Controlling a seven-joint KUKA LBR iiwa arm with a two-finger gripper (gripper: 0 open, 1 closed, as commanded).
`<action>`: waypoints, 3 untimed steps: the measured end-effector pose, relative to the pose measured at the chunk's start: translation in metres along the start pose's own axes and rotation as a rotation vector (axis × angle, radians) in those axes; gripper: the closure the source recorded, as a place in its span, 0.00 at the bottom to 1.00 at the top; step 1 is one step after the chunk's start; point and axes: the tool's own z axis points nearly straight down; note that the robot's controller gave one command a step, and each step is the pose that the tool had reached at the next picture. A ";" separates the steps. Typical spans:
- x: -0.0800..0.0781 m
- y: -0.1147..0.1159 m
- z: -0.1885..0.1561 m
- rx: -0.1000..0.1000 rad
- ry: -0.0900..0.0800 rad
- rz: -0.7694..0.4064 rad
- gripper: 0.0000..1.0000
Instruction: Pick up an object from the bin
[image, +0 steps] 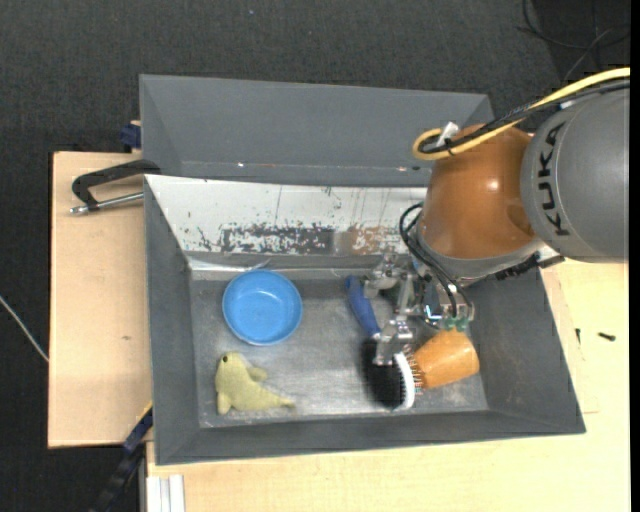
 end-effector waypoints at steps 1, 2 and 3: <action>0.021 -0.047 0.084 -0.007 0.000 0.101 0.00; 0.018 -0.049 0.081 -0.001 -0.011 0.098 1.00; 0.015 -0.089 -0.043 0.004 -0.019 -0.028 1.00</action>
Offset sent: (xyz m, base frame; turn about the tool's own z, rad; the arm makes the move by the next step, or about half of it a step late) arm -0.0210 -0.0502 -0.0844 0.0975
